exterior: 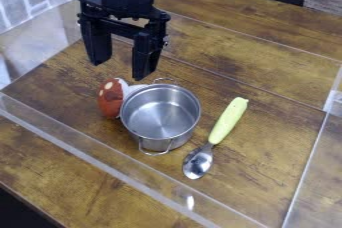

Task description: Move the green spoon to the left

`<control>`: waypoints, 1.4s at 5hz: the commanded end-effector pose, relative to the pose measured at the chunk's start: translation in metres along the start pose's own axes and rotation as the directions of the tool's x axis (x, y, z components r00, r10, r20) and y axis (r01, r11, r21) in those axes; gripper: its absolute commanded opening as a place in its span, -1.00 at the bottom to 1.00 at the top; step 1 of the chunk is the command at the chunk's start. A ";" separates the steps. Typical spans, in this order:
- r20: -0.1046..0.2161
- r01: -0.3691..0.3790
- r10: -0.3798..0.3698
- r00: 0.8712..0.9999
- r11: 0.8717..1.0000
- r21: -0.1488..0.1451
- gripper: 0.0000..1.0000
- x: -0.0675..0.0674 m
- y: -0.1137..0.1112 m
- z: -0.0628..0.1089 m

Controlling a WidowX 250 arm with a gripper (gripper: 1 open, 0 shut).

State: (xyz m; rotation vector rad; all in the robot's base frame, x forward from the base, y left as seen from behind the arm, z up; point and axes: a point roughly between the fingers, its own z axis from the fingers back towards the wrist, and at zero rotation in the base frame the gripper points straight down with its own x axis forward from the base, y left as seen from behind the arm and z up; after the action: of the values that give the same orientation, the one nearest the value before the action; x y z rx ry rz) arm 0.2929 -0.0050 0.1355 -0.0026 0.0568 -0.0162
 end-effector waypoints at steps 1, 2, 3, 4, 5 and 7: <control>-0.028 0.000 0.000 1.000 1.000 -0.004 1.00 0.005 -0.004 -0.018; -0.016 0.036 -0.036 0.999 0.999 -0.003 1.00 0.025 -0.032 -0.034; 0.009 0.079 -0.079 0.997 0.997 0.003 1.00 0.047 -0.072 -0.037; 0.031 0.098 -0.099 0.995 0.995 0.017 1.00 0.065 -0.104 -0.044; 0.039 0.102 -0.103 0.994 0.994 0.030 1.00 0.076 -0.116 -0.062; 0.025 0.152 -0.153 0.988 0.987 0.052 1.00 0.095 -0.119 -0.091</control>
State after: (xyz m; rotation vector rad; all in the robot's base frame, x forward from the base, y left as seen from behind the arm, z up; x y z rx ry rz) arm 0.3756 -0.1203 0.0268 0.0487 0.0699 -0.1535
